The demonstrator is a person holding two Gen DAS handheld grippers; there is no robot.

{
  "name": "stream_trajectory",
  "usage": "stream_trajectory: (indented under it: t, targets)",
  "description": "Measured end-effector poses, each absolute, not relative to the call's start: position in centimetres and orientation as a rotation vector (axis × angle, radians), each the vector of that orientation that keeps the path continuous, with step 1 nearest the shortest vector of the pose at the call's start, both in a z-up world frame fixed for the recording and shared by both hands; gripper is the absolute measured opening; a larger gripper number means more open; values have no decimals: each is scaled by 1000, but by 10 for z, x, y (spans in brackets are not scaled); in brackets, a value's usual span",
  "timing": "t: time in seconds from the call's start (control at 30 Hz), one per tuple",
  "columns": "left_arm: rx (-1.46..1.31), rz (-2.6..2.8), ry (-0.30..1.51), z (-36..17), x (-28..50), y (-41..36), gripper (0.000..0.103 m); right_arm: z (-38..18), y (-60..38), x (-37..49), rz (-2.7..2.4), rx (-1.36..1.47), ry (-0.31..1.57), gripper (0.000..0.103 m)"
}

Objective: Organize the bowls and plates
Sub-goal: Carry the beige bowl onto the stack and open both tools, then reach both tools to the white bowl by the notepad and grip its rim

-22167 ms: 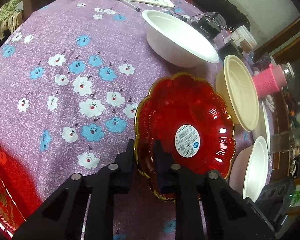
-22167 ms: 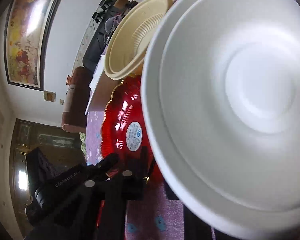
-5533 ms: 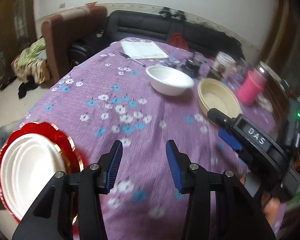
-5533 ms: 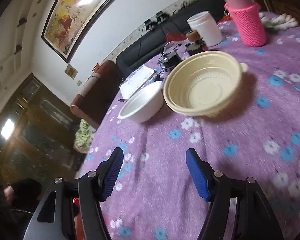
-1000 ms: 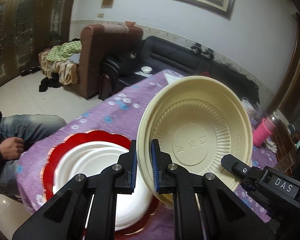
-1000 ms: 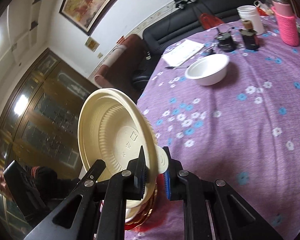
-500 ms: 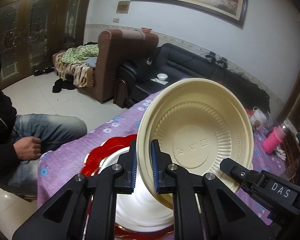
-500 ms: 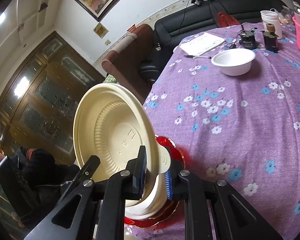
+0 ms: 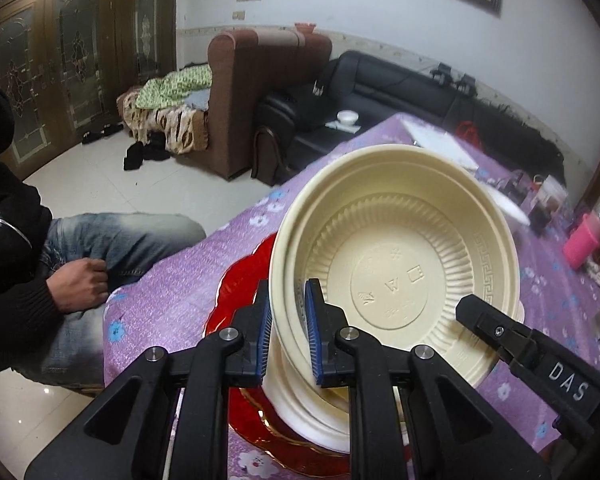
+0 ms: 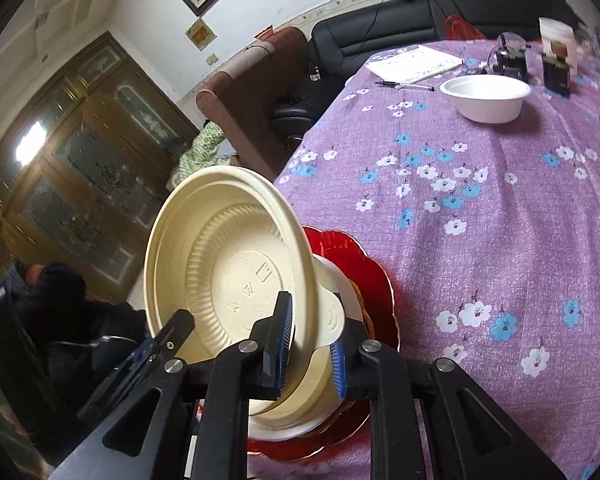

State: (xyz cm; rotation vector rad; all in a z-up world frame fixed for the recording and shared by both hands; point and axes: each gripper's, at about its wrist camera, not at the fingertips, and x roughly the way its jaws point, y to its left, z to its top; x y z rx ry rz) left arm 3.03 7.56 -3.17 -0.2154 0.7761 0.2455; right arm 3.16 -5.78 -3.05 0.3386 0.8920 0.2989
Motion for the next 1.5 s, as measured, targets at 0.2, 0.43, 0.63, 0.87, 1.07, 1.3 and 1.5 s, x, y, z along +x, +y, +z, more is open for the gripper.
stream_trajectory:
  t: [0.2,0.43,0.63,0.87,1.07,1.3,1.5]
  targets:
    - [-189,279,750,-26,26,88,14,-37,-52,32,255,264,864,22]
    - [-211,293,725,-19,21,99,14,-41,-50,33,310,263,889,33]
    - [-203,288,731,-18,25,93,14,-28,-56,24,325,238,819,47]
    - [-207,290,733,-18,22,92,14,-23,-79,27,378,399,788,48]
    - [-225,282,730,-15,24,93,14,-13,-89,50,318,457,732,49]
    - [-224,281,732,-14,24,94,14,-42,-76,64,322,433,858,50]
    - [-205,237,713,2,29,73,14,-13,-115,63,280,455,730,52]
